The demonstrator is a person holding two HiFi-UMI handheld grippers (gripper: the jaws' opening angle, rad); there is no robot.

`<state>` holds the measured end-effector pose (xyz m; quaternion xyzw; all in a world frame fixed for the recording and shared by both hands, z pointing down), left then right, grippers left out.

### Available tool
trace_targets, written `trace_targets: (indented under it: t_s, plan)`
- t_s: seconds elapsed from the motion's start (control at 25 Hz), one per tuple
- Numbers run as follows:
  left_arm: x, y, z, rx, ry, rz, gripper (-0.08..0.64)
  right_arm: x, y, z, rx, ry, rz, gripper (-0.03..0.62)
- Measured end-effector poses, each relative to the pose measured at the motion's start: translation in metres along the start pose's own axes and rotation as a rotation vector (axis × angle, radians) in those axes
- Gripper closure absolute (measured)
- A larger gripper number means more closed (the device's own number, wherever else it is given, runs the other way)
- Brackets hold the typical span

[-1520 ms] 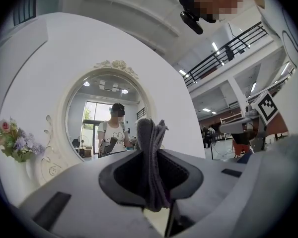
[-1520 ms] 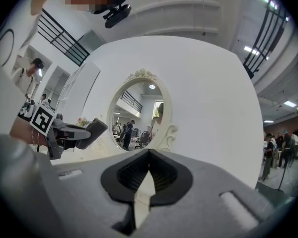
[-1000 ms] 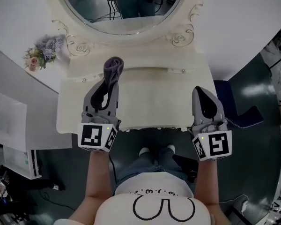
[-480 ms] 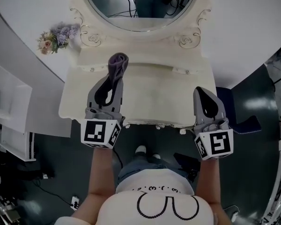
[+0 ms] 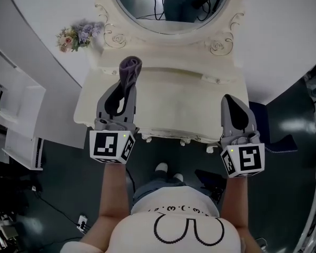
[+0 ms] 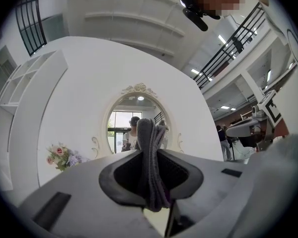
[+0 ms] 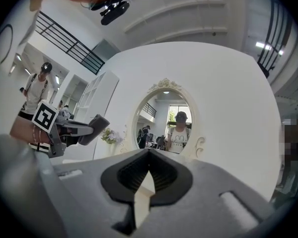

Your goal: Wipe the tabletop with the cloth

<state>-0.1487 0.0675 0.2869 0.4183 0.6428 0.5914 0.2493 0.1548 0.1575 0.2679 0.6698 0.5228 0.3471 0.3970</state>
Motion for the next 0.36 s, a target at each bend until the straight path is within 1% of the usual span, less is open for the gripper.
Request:
trace_targets:
  t_s: [0.2,0.36]
  plan:
    - [0.01,-0.008,0.002,-0.023,0.001,0.005,0.477,0.002,-0.004,-0.004,-0.019,0.008,0.013,0.592]
    - [0.018,-0.011,0.001,-0.019,-0.002,0.007,0.477,0.003,-0.009,-0.006,-0.023,0.013,0.023,0.592]
Point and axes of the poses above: the fingertips, and each gripper's own axes: x backward along the fingers, z to its right, y out of its underside, the point moved 10 cm from there along x, backward along the fingers, and after that the axes turned 14 degrees about x, right-handed, at the moved point
